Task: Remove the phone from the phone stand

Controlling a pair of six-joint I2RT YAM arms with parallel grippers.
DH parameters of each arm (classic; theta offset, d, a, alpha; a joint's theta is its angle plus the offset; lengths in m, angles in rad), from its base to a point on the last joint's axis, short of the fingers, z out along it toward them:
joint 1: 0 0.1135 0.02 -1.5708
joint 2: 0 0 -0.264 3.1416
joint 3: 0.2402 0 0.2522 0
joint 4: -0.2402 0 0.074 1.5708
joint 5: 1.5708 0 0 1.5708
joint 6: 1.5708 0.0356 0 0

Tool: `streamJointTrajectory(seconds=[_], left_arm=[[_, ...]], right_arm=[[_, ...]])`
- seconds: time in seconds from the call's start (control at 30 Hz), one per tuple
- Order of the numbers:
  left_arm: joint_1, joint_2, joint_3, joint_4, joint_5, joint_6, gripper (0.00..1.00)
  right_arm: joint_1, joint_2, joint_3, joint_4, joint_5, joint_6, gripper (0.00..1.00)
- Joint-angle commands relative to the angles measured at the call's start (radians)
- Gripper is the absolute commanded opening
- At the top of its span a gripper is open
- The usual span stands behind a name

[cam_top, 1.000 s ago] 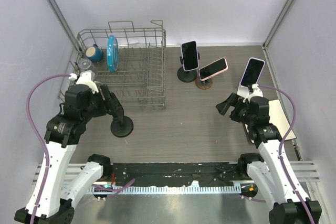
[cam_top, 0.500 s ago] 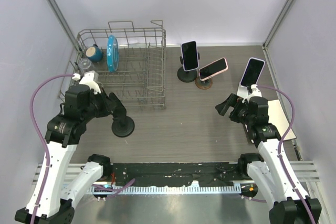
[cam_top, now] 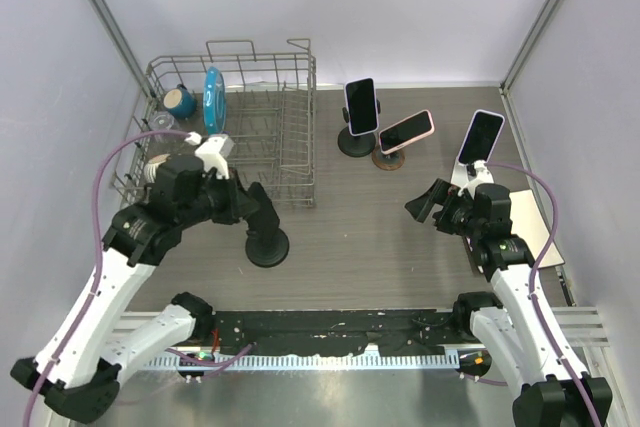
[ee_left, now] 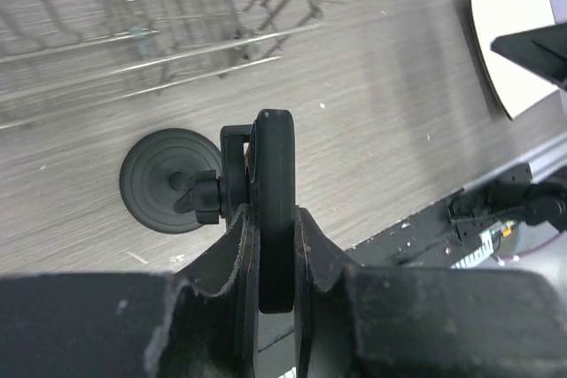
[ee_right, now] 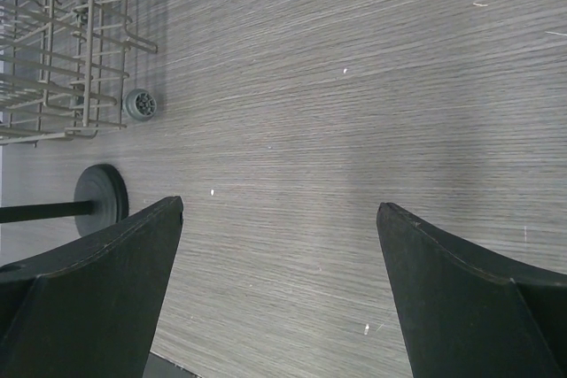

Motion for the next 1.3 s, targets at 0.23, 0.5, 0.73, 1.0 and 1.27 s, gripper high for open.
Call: streamJointTrajectory(seconds=[0.23,0.5,0.73,1.0,1.27], left_arm=[[-0.506,0.294,0.163,0.250,-0.345,-0.063,0.00],[-0.572,0.483,0.288,0.348,-0.448,-0.149,0.00],[-0.612,0.659,0.421,0.359,-0.528,-0.193,0.00],[-0.614,0.719,0.453,0.385,-0.560,-0.170,0.32],[-0.592,0.649,0.453,0.411,-0.519,-0.091,0.82]], right_arm=[[0.005,0.004,0.000,0.047,-0.060,-0.014,0.97],[0.004,-0.015,0.006,0.032,-0.062,-0.012,0.97],[0.004,-0.012,0.025,0.008,-0.056,-0.014,0.97],[0.004,-0.024,0.061,-0.034,-0.057,-0.028,0.97],[0.007,0.018,0.146,-0.114,-0.050,-0.058,0.97]])
